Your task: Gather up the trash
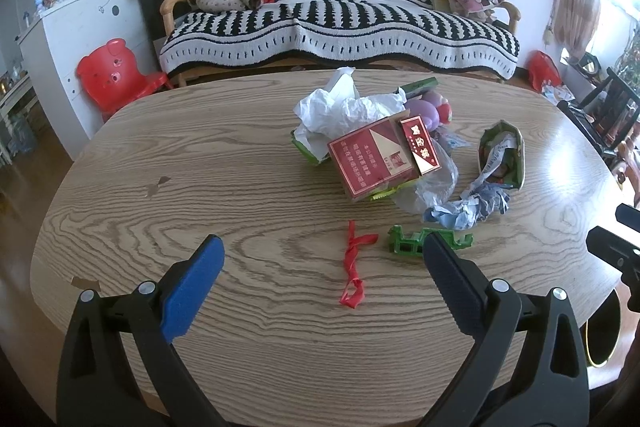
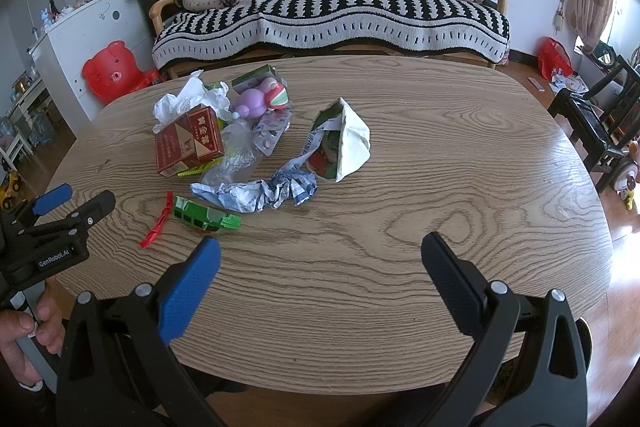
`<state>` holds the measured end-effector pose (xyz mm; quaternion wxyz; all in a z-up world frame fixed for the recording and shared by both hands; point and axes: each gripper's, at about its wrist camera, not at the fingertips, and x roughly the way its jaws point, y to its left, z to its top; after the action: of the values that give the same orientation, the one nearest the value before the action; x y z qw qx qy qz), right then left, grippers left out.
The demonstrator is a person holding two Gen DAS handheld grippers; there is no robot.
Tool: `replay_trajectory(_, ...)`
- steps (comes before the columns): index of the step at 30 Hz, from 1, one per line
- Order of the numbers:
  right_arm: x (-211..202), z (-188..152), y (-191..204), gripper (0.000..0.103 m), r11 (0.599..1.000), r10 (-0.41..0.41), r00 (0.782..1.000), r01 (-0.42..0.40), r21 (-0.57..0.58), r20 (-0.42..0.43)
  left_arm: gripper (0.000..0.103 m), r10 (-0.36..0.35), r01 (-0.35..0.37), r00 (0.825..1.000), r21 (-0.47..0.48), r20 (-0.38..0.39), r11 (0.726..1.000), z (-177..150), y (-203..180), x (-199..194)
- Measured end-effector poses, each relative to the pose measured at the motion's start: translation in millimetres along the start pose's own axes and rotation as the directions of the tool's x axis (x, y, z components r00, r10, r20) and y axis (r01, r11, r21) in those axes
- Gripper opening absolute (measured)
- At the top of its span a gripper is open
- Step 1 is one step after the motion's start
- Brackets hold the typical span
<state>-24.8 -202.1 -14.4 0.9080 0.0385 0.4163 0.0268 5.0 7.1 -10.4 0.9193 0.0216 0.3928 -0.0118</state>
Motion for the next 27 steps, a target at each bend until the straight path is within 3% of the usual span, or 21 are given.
replay_trajectory(10, 1, -1, 1, 0.097, 1.0, 0.002, 1.0, -0.002, 0.002, -0.002, 0.097, 0.013, -0.012, 1.0, 0.055, -0.014, 0.998, -7, 0, 7)
replay_trajectory(16, 2, -2, -1, 0.097, 0.998, 0.054, 0.998, -0.055, -0.017, -0.029, 0.097, -0.015, 0.027, 0.996, 0.124, -0.093, 0.992, -24, 3, 30)
replay_trajectory(22, 20, 0, 21, 0.097, 0.982, 0.12, 0.991, -0.127, -0.141, -0.06, 0.097, -0.041, 0.063, 0.985, 0.129, -0.167, 0.99, -32, 6, 65)
replay_trajectory(27, 46, 13, 27, 0.097, 0.969, 0.108, 0.993, -0.117, -0.219, -0.056, 0.096, -0.054, 0.079, 0.986, 0.155, -0.16, 0.985, -28, 0, 78)
